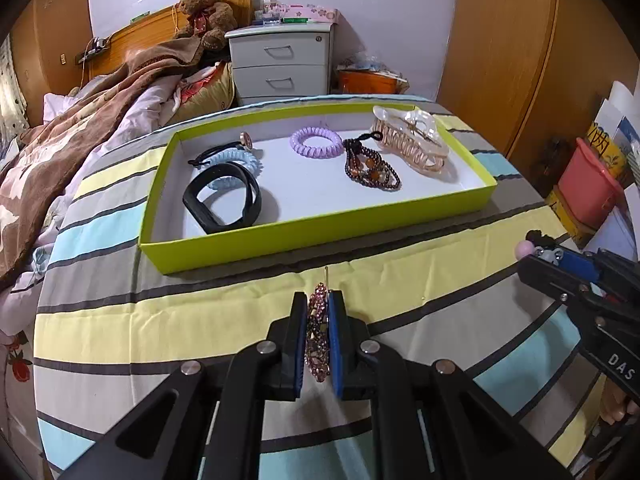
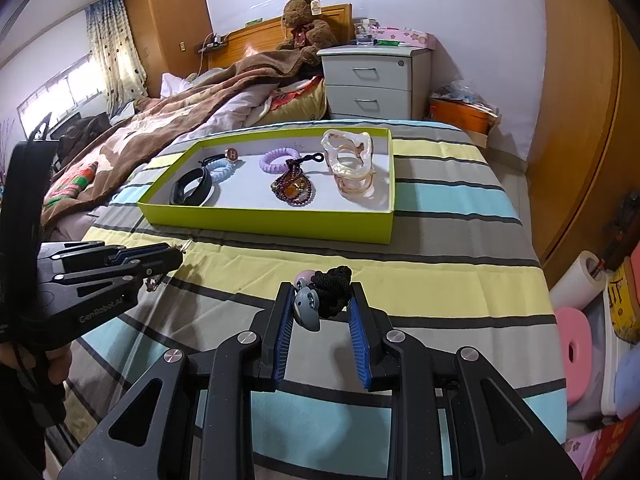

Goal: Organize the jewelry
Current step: 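Carry both hair accessories into the tray and open both grippers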

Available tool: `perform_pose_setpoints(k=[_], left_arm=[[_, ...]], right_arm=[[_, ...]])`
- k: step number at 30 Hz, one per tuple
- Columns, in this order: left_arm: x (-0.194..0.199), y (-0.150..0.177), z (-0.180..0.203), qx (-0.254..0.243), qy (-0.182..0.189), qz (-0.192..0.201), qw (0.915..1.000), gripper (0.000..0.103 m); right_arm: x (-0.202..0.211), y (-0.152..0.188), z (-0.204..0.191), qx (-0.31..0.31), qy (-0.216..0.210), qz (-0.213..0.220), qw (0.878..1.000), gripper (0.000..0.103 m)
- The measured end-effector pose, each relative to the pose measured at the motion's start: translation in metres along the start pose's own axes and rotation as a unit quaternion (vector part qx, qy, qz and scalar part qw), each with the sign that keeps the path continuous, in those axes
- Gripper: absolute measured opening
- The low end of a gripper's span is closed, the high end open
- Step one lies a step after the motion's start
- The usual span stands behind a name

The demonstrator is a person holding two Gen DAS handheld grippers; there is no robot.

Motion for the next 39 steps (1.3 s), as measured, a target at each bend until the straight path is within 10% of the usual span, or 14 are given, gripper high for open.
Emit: perform_pose_setpoints(k=[39], left_arm=[[0.007,-0.099,-0.054,0.048,-0.005,0.063,0.9969,0.011]], right_arm=[[-0.062,-0.099,-0.033,0.044,-0.04,0.013,0.998,0.028]])
Point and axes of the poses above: each gripper's, at about its wrist camera, not at the fingertips, and x roughly against the way its jaws point, z to its right, y to its underside, the point moved 7 cm from there along -x, roughly the way its jaws point, and after that the axes turned 11 degrees about x, right-handed, at the moved point
